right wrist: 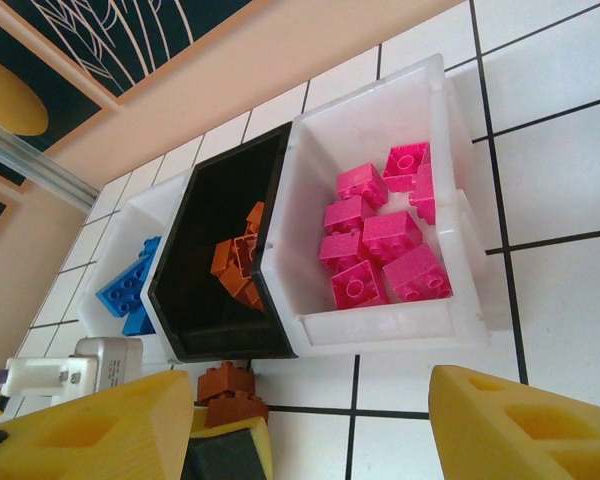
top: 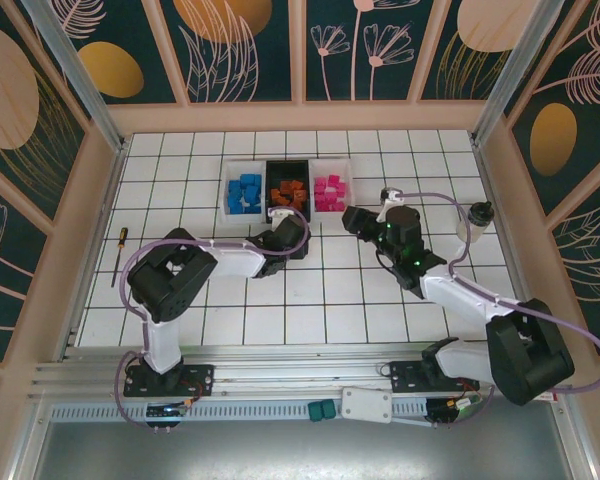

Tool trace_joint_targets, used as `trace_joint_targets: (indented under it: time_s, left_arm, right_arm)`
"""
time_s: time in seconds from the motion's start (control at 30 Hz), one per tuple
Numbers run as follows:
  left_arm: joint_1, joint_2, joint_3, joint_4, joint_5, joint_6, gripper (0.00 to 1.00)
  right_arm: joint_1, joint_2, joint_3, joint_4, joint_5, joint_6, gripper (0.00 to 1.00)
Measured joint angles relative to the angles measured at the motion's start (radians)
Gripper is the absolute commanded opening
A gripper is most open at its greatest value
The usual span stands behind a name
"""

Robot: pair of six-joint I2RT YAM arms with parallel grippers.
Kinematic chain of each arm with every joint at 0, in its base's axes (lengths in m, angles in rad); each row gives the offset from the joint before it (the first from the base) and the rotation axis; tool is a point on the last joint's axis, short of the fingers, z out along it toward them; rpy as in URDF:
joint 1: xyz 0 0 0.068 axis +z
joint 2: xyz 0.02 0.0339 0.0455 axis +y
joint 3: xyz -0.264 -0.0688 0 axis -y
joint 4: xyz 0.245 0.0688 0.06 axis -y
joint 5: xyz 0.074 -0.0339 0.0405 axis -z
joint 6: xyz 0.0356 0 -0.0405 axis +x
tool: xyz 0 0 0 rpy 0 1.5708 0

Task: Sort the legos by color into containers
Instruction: Pick up the lego from the center of the table.

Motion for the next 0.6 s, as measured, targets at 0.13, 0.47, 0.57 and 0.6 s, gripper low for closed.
trace_joint_targets:
  time_s: [0.13,0.47,0.57,0.6]
  left_arm:
    - [0.0,0.019,0.02,0.0,-0.02,0.0,0.55]
    - [0.0,0.014,-0.013,0.055,0.0,-0.026,0.31]
    - [-0.003,-0.058,-0.098,0.064,0.04,-0.045,0.27]
    - [-0.006,-0.089,-0.125,0.061,0.055,-0.051,0.26]
  right_arm:
    - [0.0,-0.021,-0.003,-0.004,0.0,-0.006,0.64]
    - [-0.008,-0.044,-0.016,-0.007,0.0,-0.023,0.64]
    - [-0.015,-0.044,-0.018,-0.007,0.0,-0.023,0.64]
    - [-0.018,-0.044,-0.018,-0.006,0.0,-0.023,0.64]
